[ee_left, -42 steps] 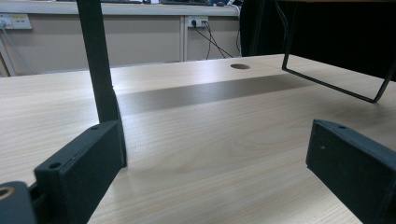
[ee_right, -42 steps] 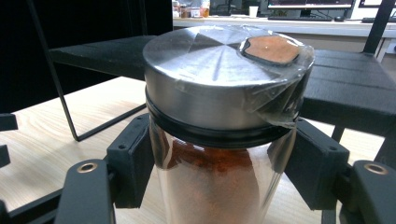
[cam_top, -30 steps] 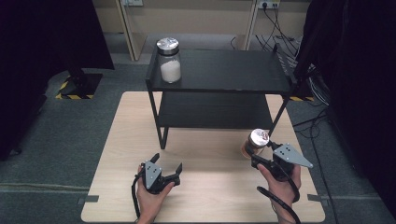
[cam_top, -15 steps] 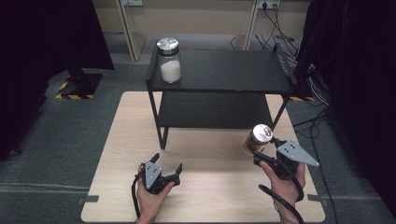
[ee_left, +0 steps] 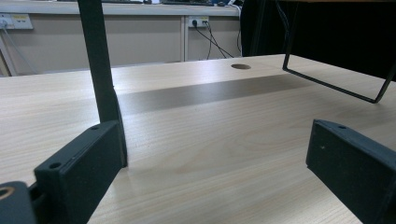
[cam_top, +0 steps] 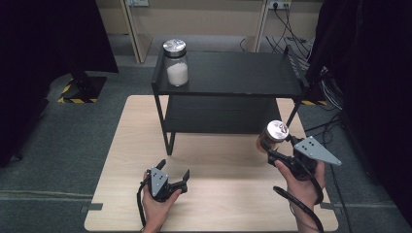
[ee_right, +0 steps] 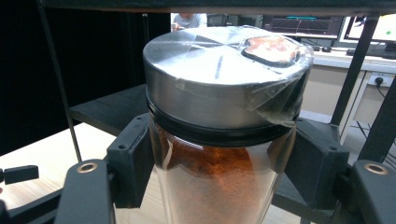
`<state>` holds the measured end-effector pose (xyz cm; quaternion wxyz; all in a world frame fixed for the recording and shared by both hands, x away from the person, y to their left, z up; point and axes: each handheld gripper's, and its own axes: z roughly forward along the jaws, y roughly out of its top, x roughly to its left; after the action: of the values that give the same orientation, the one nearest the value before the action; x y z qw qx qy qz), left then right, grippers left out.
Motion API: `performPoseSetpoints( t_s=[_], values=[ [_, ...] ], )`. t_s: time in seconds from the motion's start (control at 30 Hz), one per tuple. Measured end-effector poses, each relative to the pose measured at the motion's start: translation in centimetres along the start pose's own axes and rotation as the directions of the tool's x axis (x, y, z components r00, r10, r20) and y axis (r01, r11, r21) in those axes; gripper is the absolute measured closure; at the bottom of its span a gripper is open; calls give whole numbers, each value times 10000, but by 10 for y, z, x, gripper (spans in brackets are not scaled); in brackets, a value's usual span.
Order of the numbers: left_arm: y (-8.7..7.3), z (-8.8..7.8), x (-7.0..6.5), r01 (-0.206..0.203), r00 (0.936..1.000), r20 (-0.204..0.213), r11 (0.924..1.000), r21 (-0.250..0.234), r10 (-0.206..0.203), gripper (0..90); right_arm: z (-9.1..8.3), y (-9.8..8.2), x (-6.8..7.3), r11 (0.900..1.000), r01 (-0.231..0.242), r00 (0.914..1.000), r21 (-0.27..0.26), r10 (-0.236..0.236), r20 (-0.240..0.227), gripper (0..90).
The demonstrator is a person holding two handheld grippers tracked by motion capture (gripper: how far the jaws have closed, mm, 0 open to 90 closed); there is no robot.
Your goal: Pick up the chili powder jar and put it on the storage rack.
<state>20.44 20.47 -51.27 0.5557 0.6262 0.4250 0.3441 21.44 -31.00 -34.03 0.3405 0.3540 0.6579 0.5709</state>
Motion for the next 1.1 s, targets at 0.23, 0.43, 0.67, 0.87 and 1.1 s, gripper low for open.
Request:
performPoseSetpoints(
  t_s=[0.23,0.43,0.67,0.87,1.1],
  values=[
    [0,0,0,4,10000,-13,10000,-10,-4,31,-3,10,0,9999,-1,10000,-144,1,-1,317],
    [0,0,-1,-13,10000,-26,10000,-13,13,31,-4,18,1,9996,-11,10000,-277,12,53,317],
    [0,0,-1,-8,10000,-30,10000,-6,8,31,-5,28,1,9993,32,9999,-378,-28,101,317],
    [0,0,0,1,10000,-21,10000,4,-1,31,-6,35,2,9990,57,9999,-454,-50,146,317],
    [0,0,0,14,10000,-19,10000,1,-14,31,-9,43,2,9986,72,9997,-524,-59,237,317]
  ],
)
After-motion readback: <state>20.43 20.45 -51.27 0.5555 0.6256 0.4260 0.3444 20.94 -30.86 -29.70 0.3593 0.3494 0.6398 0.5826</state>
